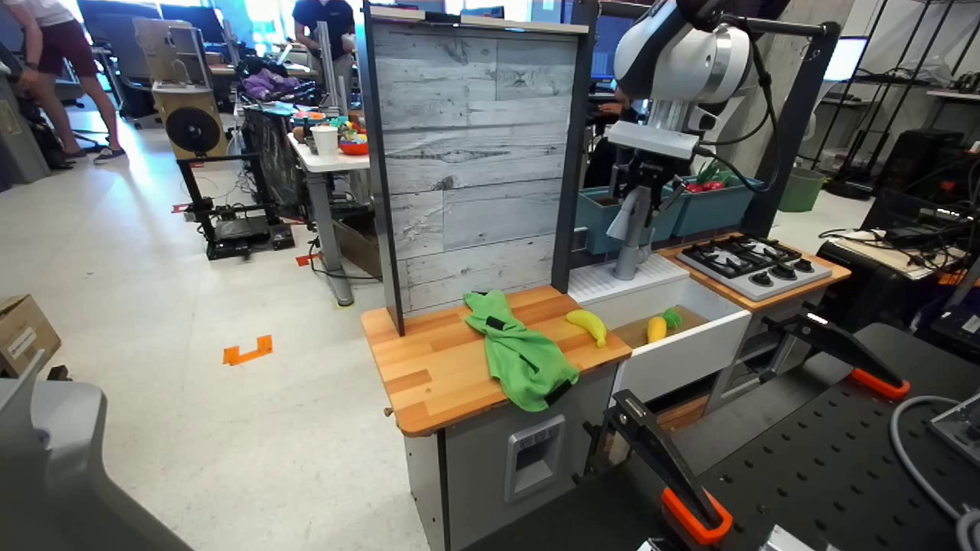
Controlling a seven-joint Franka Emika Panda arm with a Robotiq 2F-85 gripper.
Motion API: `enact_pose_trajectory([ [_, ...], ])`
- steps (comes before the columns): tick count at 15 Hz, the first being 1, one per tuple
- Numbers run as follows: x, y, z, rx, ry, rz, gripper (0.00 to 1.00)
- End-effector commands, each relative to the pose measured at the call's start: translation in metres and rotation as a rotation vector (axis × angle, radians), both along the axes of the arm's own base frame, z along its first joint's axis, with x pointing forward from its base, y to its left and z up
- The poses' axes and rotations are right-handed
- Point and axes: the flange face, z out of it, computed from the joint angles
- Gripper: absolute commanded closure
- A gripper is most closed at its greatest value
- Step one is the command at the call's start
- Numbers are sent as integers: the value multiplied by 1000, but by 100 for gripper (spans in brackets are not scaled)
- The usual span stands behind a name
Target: Move the tap
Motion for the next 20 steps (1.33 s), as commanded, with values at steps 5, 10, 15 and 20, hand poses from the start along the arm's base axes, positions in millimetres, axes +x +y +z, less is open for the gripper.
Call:
enact_pose_trajectory([
  [5,-10,0,-1,-2,45,99,0],
  [10,-10,15,13,7,20,144,0],
  [15,-11,27,26,22,14,172,0],
  [20,-9,29,30,24,16,187,42],
])
